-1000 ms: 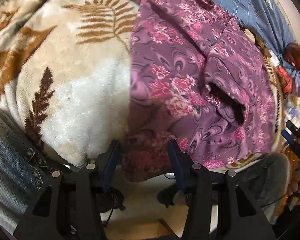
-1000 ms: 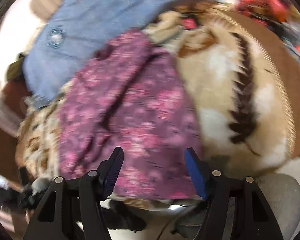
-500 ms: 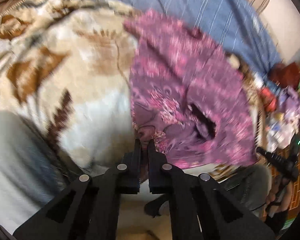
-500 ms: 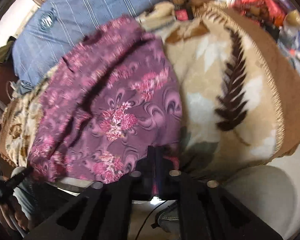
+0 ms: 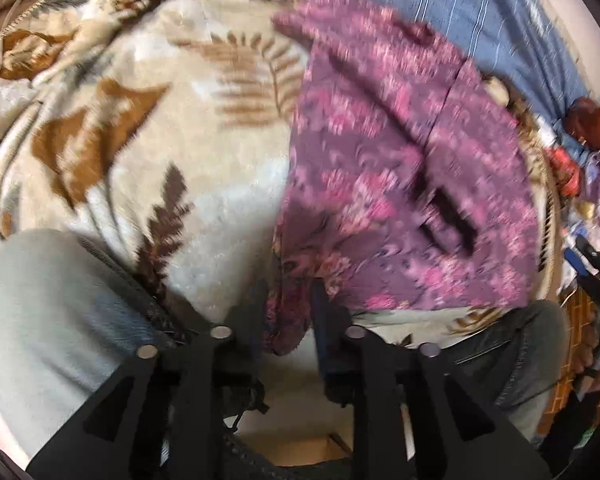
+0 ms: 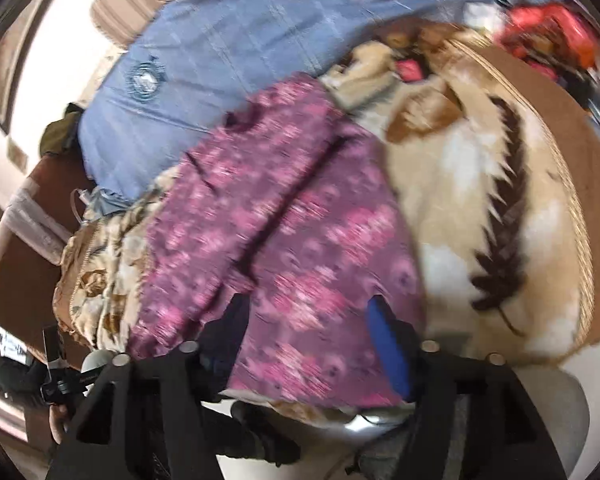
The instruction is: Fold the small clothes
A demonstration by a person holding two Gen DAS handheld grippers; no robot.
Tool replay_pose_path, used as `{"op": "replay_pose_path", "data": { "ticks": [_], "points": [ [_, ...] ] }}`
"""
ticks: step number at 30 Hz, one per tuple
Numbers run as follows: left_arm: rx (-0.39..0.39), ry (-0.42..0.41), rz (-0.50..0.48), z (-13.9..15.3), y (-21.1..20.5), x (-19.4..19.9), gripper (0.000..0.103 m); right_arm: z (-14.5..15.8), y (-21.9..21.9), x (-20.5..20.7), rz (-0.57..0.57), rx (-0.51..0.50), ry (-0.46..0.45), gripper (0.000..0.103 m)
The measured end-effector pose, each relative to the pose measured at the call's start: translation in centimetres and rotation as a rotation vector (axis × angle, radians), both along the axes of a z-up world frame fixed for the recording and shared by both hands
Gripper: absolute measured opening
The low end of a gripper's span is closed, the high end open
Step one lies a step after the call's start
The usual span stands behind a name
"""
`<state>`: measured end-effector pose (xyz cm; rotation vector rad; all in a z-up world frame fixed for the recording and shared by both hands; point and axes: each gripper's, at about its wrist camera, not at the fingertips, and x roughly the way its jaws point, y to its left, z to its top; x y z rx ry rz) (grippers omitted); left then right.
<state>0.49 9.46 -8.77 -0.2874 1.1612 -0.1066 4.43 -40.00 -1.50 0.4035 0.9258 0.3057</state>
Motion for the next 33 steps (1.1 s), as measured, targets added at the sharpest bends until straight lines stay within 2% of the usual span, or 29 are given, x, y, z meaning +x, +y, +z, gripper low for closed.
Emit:
{"op": "replay_pose_path", "data": {
  "ticks": [3,5,8,11,13,15,17,21,24,29,33],
  "points": [
    [-0.02,-0.087,0.025,3.6,1.5,0.2,0.045,1.3,0.9,2.3,0.042,0.038,-0.025,0.071],
    [-0.05,-0.135,0.042,5.7,2.4,1.3,0.049,2.4,1.4,4.6,0.079,0.062,-0.041,0.072],
    [-0.048,-0.192,0.005,8.2,2.0,5.8,0.054,3.8,1.9,8.3,0.129,0.108,-0.064,0.075],
    [-0.086,-0.223,-0.043,8.4,0.7,11.2,0.054,4.6,2.2,12.2,0.136,0.094,-0.086,0.076],
    [-0.094,-0.236,-0.075,8.1,-0.3,15.9,0.054,4.8,2.9,15.1,0.143,0.058,-0.09,0.077],
    [-0.1,-0.246,-0.09,7.9,-1.1,19.5,0.054,4.7,4.0,18.4,0.175,0.063,-0.078,0.077],
    [-0.086,-0.243,-0.098,7.0,-1.8,24.3,0.054,4.5,5.7,21.5,0.238,0.063,-0.064,0.077],
    [-0.091,-0.227,-0.089,5.4,-1.7,31.3,0.054,4.1,8.2,27.0,0.301,-0.02,-0.047,0.076],
    [-0.067,-0.212,-0.085,4.2,-1.4,36.2,0.054,3.5,8.4,31.7,0.288,-0.084,-0.046,0.076],
    [-0.04,-0.151,-0.102,1.3,-1.4,42.6,0.054,1.0,8.0,40.2,0.255,-0.182,-0.011,0.075],
    [-0.03,-0.118,-0.172,-0.3,-2.4,45.3,0.054,-1.1,8.2,44.3,0.272,-0.237,0.024,0.074]
  ]
}}
